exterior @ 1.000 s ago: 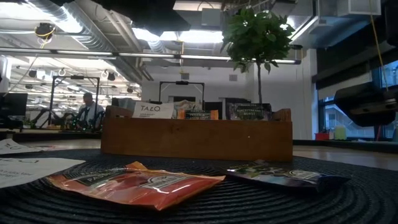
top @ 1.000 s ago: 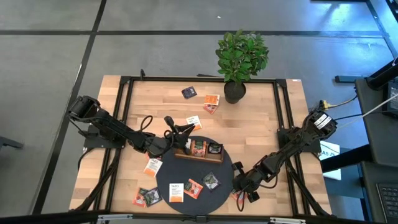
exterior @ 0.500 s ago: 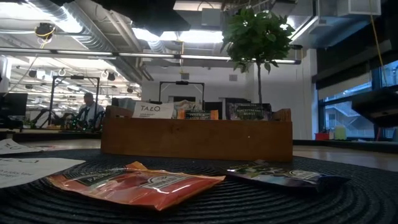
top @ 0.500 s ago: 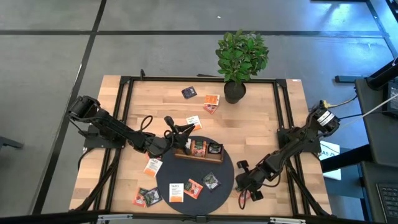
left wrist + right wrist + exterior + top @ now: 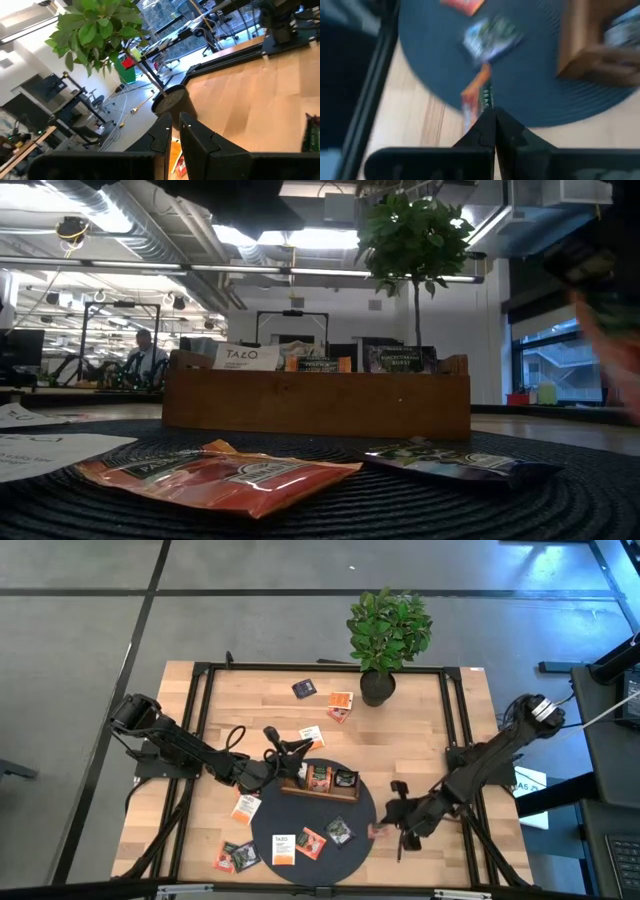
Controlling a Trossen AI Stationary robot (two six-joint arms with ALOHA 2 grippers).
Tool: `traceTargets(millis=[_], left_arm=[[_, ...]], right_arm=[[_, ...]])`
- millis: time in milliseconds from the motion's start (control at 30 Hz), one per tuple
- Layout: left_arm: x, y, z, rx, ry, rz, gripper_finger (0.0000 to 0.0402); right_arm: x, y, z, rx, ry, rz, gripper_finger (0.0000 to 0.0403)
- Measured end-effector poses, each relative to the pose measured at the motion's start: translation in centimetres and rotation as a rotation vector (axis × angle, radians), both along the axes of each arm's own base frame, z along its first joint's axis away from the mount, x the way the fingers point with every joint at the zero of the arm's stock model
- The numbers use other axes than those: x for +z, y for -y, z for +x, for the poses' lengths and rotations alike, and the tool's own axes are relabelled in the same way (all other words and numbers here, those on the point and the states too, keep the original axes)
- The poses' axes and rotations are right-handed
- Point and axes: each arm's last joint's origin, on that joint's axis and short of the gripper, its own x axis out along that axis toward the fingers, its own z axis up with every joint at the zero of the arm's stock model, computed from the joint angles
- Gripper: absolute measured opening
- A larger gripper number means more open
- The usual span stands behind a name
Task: Pick & Place Tea
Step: Put the orange black tea bag into the middle section of the wooden organizer
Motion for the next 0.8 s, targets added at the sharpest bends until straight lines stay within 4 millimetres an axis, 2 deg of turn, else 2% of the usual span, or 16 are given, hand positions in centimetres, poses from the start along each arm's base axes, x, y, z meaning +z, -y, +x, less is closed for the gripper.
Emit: traceTargets(millis=[233,633,800], left_arm=[[0.0,0.0,-0.4,0.146,0.008,0.013,0.0033],[0.0,1.0,-1.2,0.249,0.007,0.032,0.0033],[0.0,1.6,-1.5,0.251,0.001,0.039,0.0033]], right_arm=[[2.1,2.4,0.9,-0.125,0.112,0.003,0.0001],[4.4,7.0,5.5,-0.176,0.331,-0.131,0.0],[4.8,7.4,8.4,-0.147,0.338,-0.189,0.0]])
